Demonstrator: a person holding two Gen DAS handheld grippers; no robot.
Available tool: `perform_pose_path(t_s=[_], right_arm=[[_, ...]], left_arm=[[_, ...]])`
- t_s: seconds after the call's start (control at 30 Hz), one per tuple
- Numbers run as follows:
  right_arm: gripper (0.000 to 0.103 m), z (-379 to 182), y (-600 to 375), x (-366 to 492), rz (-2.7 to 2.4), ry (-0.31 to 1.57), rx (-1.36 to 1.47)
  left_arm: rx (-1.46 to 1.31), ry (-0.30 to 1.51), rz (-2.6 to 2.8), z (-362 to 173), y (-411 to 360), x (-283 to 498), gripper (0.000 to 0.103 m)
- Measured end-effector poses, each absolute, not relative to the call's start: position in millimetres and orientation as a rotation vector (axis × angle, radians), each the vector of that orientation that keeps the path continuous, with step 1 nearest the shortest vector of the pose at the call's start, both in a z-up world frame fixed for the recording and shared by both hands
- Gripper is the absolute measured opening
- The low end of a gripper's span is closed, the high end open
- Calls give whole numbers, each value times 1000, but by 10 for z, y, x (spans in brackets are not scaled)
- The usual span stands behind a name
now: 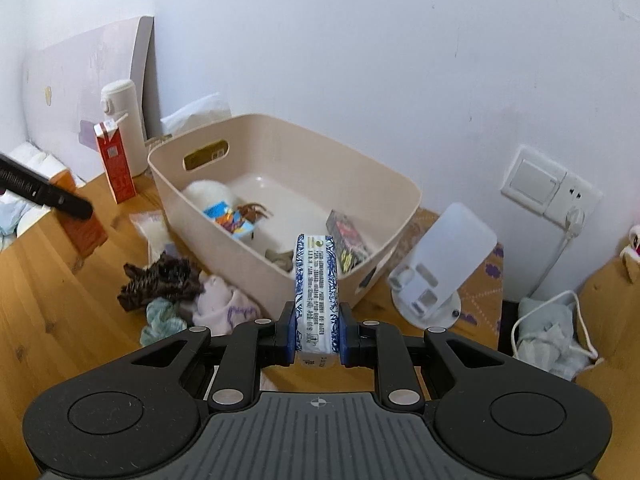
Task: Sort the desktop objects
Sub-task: 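Carry both items into the beige basket and open both tools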
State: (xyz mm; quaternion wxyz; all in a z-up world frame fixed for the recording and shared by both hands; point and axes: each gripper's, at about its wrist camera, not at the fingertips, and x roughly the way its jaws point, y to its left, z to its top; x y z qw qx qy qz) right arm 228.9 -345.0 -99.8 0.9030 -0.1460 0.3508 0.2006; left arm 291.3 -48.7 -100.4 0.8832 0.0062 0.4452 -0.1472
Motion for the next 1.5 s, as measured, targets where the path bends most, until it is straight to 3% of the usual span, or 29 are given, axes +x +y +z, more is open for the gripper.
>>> perform_pose_path(t_s=[0.4, 1.1, 1.5], right_arm=[[19, -768, -3292, 2552, 405, 660, -294], [19, -944, -3002, 2963, 388, 696, -263], [20, -1281, -2813, 3131, 405, 798, -293]], left_arm=[[21, 824, -340, -715, -773, 3333, 54], [77, 878, -365, -1077, -1382, 3885, 54], [111, 941, -347, -1306, -1299, 3977, 55]])
